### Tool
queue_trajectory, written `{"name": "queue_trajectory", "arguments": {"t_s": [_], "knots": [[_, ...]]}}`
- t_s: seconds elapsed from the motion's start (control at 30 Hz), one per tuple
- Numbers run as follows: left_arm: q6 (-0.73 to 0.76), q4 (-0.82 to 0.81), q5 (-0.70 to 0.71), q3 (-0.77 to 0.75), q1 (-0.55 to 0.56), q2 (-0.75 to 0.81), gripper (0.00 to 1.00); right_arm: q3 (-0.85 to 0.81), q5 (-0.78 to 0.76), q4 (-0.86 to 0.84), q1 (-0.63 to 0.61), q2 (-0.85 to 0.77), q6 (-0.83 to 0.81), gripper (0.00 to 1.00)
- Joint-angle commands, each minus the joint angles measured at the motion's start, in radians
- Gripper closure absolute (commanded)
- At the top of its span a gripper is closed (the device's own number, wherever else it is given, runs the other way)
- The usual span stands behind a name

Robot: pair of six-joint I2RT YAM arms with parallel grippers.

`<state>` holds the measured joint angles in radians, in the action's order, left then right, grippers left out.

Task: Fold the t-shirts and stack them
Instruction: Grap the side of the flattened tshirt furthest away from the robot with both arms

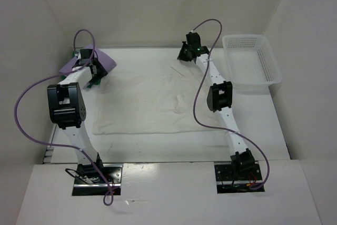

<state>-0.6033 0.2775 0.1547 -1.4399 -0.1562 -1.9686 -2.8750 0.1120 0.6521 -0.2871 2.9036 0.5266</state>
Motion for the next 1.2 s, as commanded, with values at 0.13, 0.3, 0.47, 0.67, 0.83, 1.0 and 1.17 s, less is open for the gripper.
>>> {"name": "queue_trajectory", "arguments": {"t_s": [0.13, 0.3, 0.47, 0.67, 0.83, 1.0, 1.17], "knots": [[0.005, -0.024, 0.008, -0.037, -0.036, -0.032, 0.35, -0.069, -0.071, 0.061, 0.049, -0.132, 0.009, 0.94], [0.005, -0.043, 0.017, -0.062, -0.036, -0.042, 0.35, -0.032, -0.083, 0.145, 0.078, -0.132, 0.009, 0.94], [0.023, -0.075, 0.003, -0.083, -0.036, -0.076, 0.35, -0.021, -0.113, 0.198, 0.111, -0.158, 0.0, 0.98], [0.042, -0.087, -0.055, -0.111, -0.036, -0.125, 0.48, 0.054, -0.078, 0.198, 0.155, -0.25, -0.022, 0.98], [0.042, -0.141, -0.067, -0.04, -0.036, -0.092, 0.55, 0.277, -0.066, 0.146, 0.176, -0.389, -0.062, 0.98], [0.051, -0.141, -0.081, -0.042, -0.016, -0.104, 0.55, 0.588, -0.012, -0.038, 0.224, -0.57, -0.051, 0.98], [0.03, -0.235, -0.052, 0.075, -0.005, -0.015, 0.42, 0.691, -0.012, -0.068, 0.247, -0.626, -0.063, 0.96]]}}
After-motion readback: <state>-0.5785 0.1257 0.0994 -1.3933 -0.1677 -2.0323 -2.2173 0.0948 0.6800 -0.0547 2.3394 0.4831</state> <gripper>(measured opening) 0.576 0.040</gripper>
